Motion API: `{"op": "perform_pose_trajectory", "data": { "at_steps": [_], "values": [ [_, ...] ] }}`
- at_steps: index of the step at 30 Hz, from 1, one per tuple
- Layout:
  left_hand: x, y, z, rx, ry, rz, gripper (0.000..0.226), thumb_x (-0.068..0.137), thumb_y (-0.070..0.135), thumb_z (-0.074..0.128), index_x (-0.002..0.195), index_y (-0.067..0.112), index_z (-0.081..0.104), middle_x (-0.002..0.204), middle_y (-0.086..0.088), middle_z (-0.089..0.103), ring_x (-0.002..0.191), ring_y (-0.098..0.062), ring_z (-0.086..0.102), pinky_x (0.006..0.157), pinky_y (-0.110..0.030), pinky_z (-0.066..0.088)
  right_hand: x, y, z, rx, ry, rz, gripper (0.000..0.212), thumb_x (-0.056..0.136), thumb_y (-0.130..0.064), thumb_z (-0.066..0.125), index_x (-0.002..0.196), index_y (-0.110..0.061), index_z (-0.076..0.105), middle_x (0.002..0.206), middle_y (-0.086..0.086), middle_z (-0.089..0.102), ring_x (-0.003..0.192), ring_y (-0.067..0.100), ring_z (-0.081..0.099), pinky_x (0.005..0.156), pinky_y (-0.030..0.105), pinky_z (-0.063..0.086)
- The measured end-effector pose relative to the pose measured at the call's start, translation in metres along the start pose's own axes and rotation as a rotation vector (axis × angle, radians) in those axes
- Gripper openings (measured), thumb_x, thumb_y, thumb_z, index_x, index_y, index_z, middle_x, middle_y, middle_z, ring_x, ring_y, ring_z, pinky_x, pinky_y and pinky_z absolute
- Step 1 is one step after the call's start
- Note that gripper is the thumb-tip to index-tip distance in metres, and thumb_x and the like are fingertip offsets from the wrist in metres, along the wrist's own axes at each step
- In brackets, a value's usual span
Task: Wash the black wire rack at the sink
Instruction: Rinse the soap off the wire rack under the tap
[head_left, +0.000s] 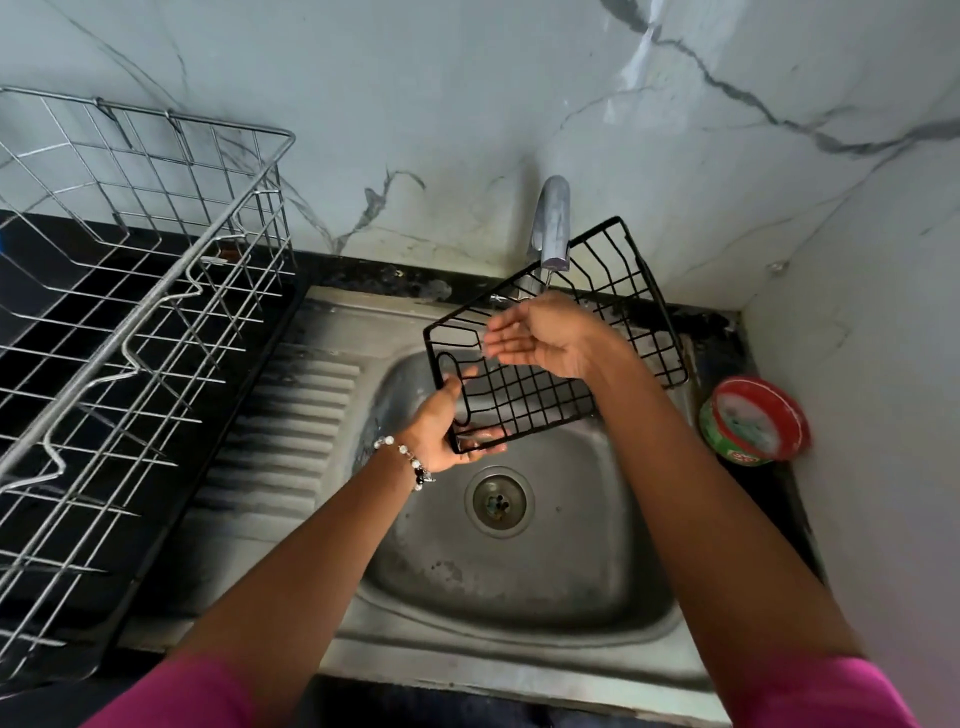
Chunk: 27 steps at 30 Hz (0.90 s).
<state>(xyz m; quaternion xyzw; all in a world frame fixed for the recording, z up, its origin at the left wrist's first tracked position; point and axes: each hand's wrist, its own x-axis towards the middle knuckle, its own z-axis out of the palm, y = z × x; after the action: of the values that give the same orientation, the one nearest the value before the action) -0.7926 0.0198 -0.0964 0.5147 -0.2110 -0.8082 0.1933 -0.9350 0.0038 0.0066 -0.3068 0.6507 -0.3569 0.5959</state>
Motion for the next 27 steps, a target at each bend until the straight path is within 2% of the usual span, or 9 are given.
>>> {"op": "perform_pose_trajectory", "data": {
  "at_steps": [4,7,9,13,19,21,23,25,27],
  "values": [
    [0.006,-0.003,0.006,0.028,-0.015,-0.038,0.054,0.09,0.073,0.025,0.126,0.045,0.054,0.117,-0.03,0.06,0.059,-0.034,0.068,0.039,-0.018,0.042,0.01,-0.003,-0.013,0.063,0.233,-0.046,0.026,0.097,0.0,0.032,0.093,-0.001,0.058,0.095,0.018,0.063,0.083,0.027,0.065,0.083,0.036,0.054],
    [0.009,-0.003,0.012,0.059,-0.035,-0.073,0.066,0.081,0.08,0.024,0.124,0.04,0.055,0.122,-0.03,0.058,0.056,-0.032,0.068,0.036,-0.019,0.041,0.005,-0.005,-0.016,0.074,0.212,-0.027,0.023,0.095,0.004,0.031,0.105,-0.002,0.051,0.101,0.022,0.063,0.085,0.029,0.066,0.073,0.034,0.056],
    [0.01,-0.003,0.015,0.083,-0.026,-0.078,0.071,0.08,0.081,0.024,0.125,0.037,0.056,0.126,-0.025,0.054,0.054,-0.03,0.067,0.036,-0.019,0.042,-0.002,-0.004,-0.021,0.084,0.184,0.002,0.028,0.094,0.008,0.031,0.113,0.003,0.051,0.104,0.026,0.065,0.093,0.034,0.066,0.076,0.037,0.056],
    [0.011,-0.005,0.021,0.177,-0.023,-0.099,0.078,0.079,0.083,0.018,0.125,0.035,0.058,0.122,-0.022,0.051,0.06,-0.028,0.064,0.039,-0.019,0.045,-0.011,-0.005,-0.035,0.074,0.044,0.064,0.032,0.093,0.01,0.03,0.109,0.01,0.057,0.108,0.028,0.065,0.099,0.038,0.065,0.083,0.042,0.055],
    [0.007,-0.005,0.036,0.263,-0.123,-0.106,0.073,0.084,0.078,0.016,0.127,0.033,0.054,0.103,-0.019,0.057,0.049,-0.027,0.067,0.038,-0.02,0.047,-0.013,-0.007,-0.039,0.009,0.14,0.008,0.03,0.094,0.009,0.035,0.109,0.012,0.059,0.107,0.028,0.065,0.098,0.035,0.066,0.086,0.04,0.055],
    [0.009,-0.003,0.039,0.293,-0.162,-0.113,0.073,0.083,0.079,0.016,0.128,0.035,0.053,0.106,-0.021,0.061,0.055,-0.031,0.07,0.037,-0.02,0.048,-0.016,-0.008,-0.039,0.059,0.071,0.017,0.027,0.094,0.007,0.036,0.106,0.012,0.06,0.104,0.027,0.066,0.097,0.035,0.067,0.086,0.04,0.055],
    [0.012,-0.002,0.041,0.337,-0.189,-0.122,0.076,0.079,0.082,0.016,0.128,0.038,0.052,0.1,-0.02,0.069,0.069,-0.037,0.072,0.04,-0.023,0.052,-0.012,-0.01,-0.042,0.12,0.16,-0.027,0.026,0.095,0.005,0.037,0.105,0.011,0.06,0.104,0.028,0.066,0.095,0.034,0.068,0.084,0.039,0.056],
    [0.016,0.0,0.042,0.361,-0.194,-0.131,0.078,0.075,0.085,0.017,0.128,0.041,0.052,0.102,-0.018,0.069,0.087,-0.044,0.069,0.052,-0.027,0.057,-0.01,-0.011,-0.043,0.126,0.191,-0.065,0.027,0.096,0.004,0.037,0.106,0.01,0.061,0.105,0.027,0.067,0.095,0.033,0.068,0.083,0.037,0.057],
    [0.02,0.003,0.042,0.364,-0.181,-0.129,0.08,0.075,0.086,0.019,0.132,0.04,0.051,0.112,-0.021,0.064,0.094,-0.045,0.068,0.066,-0.037,0.06,-0.011,-0.013,-0.039,0.157,0.083,-0.061,0.028,0.095,0.007,0.035,0.106,0.01,0.061,0.103,0.027,0.067,0.095,0.033,0.069,0.084,0.038,0.056]
  ]
}}
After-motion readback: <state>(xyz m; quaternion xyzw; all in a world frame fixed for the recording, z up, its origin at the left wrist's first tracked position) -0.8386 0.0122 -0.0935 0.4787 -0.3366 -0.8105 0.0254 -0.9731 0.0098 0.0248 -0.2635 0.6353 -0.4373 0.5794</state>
